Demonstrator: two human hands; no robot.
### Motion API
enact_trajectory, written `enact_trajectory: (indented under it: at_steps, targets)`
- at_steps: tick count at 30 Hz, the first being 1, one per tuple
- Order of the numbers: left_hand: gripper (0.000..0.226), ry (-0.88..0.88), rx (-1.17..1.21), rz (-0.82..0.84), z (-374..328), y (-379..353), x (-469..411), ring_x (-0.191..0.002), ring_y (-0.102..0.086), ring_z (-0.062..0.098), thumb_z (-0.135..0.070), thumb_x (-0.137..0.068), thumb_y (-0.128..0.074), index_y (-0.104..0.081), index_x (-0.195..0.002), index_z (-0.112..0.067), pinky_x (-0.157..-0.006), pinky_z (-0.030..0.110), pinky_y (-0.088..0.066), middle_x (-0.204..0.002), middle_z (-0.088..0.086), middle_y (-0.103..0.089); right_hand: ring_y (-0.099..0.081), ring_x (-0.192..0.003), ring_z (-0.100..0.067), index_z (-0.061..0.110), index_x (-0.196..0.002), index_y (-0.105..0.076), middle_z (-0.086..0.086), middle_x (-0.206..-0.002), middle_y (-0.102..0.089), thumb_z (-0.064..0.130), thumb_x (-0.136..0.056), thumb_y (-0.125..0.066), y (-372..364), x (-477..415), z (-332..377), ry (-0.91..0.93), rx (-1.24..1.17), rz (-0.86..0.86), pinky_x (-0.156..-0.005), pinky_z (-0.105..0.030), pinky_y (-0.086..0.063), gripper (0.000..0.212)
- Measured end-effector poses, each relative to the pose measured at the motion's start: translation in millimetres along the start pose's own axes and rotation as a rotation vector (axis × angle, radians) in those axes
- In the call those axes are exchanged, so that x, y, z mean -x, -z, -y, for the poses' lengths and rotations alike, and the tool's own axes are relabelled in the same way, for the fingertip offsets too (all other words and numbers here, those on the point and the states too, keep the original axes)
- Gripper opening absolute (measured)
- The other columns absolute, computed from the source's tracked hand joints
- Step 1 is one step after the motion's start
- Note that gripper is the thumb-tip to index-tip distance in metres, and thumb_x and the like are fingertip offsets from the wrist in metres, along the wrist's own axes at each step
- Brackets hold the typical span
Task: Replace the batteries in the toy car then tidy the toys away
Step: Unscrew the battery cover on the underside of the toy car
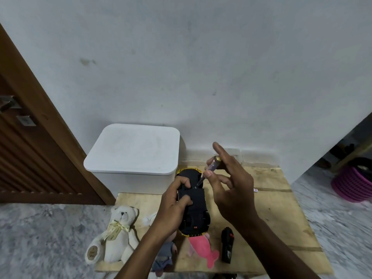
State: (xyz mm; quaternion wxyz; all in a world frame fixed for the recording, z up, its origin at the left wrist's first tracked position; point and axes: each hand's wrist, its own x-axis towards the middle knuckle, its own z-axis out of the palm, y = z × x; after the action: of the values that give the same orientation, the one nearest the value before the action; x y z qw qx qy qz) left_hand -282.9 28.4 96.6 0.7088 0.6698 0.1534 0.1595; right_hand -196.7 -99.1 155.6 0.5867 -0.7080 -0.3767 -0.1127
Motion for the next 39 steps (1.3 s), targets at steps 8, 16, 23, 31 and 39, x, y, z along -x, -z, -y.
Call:
enact_trajectory:
  at_steps: [8, 16, 23, 31, 39]
  targets:
    - [0.023, 0.008, 0.009, 0.000, -1.1, 0.6, 0.0, -0.066, -0.049, 0.016, -0.005, -0.070, -0.052, -0.051, -0.087, -0.021, -0.052, 0.025, -0.042, -0.077, 0.000, -0.056, -0.068, -0.092, -0.018, 0.031, -0.126, -0.061, 0.003, -0.103, -0.062, -0.003, -0.081, -0.077, -0.3, -0.9, 4.9, 0.005, -0.041, -0.014, -0.069, -0.024, -0.060, 0.058]
    - [0.022, 0.002, 0.019, 0.006, -0.2, 1.7, -0.4, -0.063, -0.048, 0.015, -0.005, -0.071, -0.052, -0.050, -0.088, -0.019, -0.051, 0.022, -0.041, -0.076, -0.001, -0.055, -0.070, -0.102, -0.017, 0.034, -0.135, -0.054, 0.004, -0.108, -0.067, 0.000, -0.088, -0.063, -0.1, 0.4, 2.3, -0.041, -0.062, 0.014, -0.072, -0.029, -0.062, 0.058]
    - [0.022, 0.006, 0.006, 0.001, 1.6, 2.6, -2.5, -0.064, -0.047, 0.014, -0.005, -0.070, -0.052, -0.050, -0.089, -0.017, -0.052, 0.022, -0.040, -0.076, -0.001, -0.054, -0.069, -0.097, -0.020, 0.040, -0.133, -0.055, 0.008, -0.103, -0.065, -0.002, -0.088, -0.068, -1.3, -2.4, 0.7, -0.050, -0.036, -0.016, -0.069, -0.032, -0.063, 0.063]
    - [0.023, -0.011, -0.005, -0.002, 0.1, 6.2, -3.7, -0.064, -0.049, 0.015, -0.006, -0.070, -0.052, -0.051, -0.089, -0.020, -0.051, 0.024, -0.041, -0.076, -0.002, -0.057, -0.066, -0.092, -0.017, 0.039, -0.128, -0.058, 0.012, -0.102, -0.060, 0.000, -0.082, -0.077, -3.7, -4.2, 4.1, -0.034, -0.004, -0.037, -0.064, -0.030, -0.063, 0.063]
    - [0.020, -0.019, -0.033, 0.000, 1.9, 9.9, -6.0, -0.062, -0.048, 0.012, -0.008, -0.073, -0.052, -0.051, -0.088, -0.021, -0.051, 0.022, -0.040, -0.072, -0.007, -0.054, -0.069, -0.098, -0.017, 0.037, -0.134, -0.054, 0.004, -0.106, -0.066, 0.002, -0.087, -0.067, -7.2, -5.0, 3.2, -0.013, -0.020, 0.003, -0.068, -0.029, -0.063, 0.060]
